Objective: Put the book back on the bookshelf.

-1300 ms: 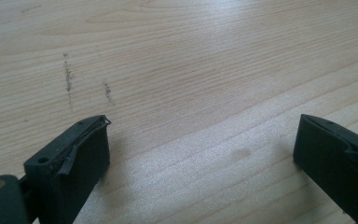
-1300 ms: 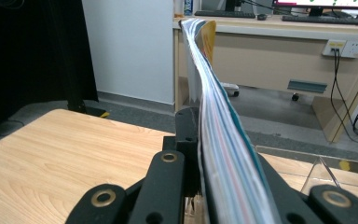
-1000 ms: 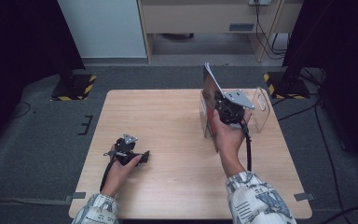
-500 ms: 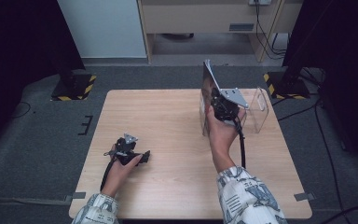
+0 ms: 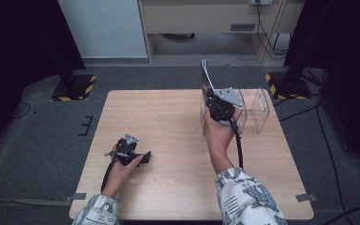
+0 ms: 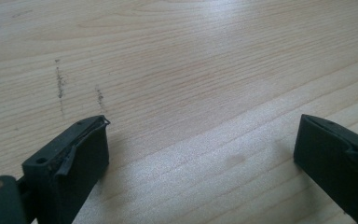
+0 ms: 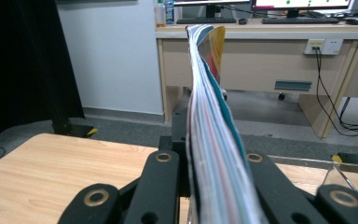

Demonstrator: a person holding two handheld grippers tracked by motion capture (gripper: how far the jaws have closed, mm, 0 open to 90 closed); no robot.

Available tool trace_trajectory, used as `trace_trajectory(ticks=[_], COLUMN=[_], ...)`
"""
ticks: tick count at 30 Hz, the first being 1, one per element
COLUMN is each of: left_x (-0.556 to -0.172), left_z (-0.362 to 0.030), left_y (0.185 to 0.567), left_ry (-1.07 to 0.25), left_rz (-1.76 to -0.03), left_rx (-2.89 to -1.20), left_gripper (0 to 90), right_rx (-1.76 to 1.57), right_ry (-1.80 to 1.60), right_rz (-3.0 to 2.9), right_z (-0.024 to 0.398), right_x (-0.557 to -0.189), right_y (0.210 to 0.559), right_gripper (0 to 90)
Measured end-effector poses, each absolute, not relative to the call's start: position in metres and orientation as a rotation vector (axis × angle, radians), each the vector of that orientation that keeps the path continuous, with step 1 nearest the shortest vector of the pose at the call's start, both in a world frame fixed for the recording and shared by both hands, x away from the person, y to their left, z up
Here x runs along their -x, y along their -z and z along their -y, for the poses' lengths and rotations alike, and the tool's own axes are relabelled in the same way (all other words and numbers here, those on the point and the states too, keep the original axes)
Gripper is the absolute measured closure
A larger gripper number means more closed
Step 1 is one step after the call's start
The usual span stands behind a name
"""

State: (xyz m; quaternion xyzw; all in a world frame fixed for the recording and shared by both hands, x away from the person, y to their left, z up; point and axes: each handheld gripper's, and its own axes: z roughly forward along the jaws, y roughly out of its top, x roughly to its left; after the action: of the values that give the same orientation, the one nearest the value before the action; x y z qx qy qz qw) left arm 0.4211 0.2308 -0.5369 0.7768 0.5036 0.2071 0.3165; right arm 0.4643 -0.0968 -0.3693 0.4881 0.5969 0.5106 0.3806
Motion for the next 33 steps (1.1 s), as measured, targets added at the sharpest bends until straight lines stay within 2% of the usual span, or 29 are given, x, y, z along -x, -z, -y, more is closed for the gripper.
trace_trajectory(ticks=[6,19,33], left_x=[-0.421,-0.422,-0.422], left_z=[-0.231,-0.23,-0.23], left_y=[0.537,0.537,0.537], left_ry=[-0.546,-0.546,-0.545], left_rz=[-1.326,-1.318,-1.32], left_rx=[-2.045,-2.048,-2.044], left_gripper=[2.4,2.4,2.4], right_rx=[-1.23,-1.238,-1.174], right_ry=[-1.299,-1.278,-1.287], right_rz=[-1.552,-1.539,-1.584], right_z=[0.092,0.078,0.081], right_x=[-0.463,-0.468,-0.459], right_y=[0.369,0.368,0.366], right_gripper=[85.6,85.2,70.2])
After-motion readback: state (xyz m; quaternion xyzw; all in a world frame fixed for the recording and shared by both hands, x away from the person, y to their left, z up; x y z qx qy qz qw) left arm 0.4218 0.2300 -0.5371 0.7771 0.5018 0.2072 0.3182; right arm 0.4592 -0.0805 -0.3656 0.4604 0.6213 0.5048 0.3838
